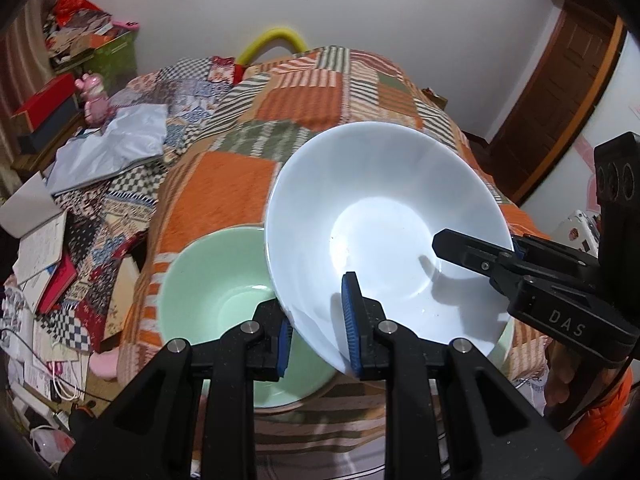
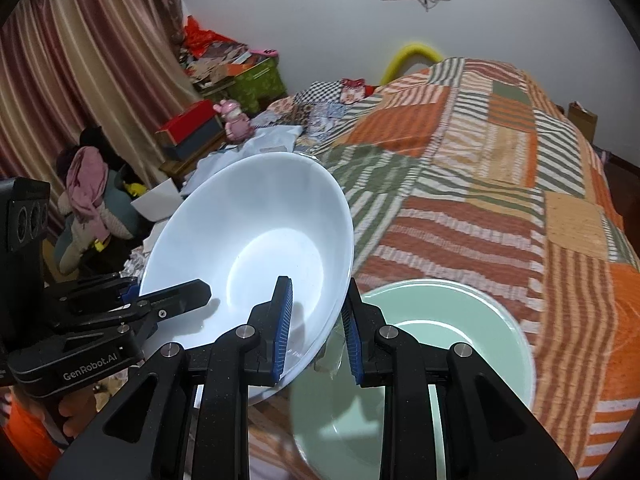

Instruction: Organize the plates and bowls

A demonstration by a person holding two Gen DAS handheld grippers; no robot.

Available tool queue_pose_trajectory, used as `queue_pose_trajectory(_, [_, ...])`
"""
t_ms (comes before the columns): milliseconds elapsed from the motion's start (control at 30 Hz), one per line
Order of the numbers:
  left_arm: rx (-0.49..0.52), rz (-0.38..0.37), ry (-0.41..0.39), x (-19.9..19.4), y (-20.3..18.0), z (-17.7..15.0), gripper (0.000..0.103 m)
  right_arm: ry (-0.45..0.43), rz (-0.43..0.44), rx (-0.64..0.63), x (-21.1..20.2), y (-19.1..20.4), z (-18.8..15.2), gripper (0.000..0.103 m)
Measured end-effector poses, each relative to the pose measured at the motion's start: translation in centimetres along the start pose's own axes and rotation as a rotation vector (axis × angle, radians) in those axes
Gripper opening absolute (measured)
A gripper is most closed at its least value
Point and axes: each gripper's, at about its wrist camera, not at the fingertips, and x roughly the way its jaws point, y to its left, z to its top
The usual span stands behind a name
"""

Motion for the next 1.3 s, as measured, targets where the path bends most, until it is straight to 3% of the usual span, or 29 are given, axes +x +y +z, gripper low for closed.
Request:
queue_pose_trajectory(733, [-0.112, 0.04, 0.068, 1.7, 7.2, -3.4, 0.022, 0.145, 0.058, -0.035, 5.9, 4.0, -1.2, 0.022])
queue_pose_trajectory(1300, [-0.11, 0.071, 0.079, 2.4, 7.6, -3.6, 0.022, 0.154, 0.054, -0.05, 5.7, 3.9, -0.9, 0.022])
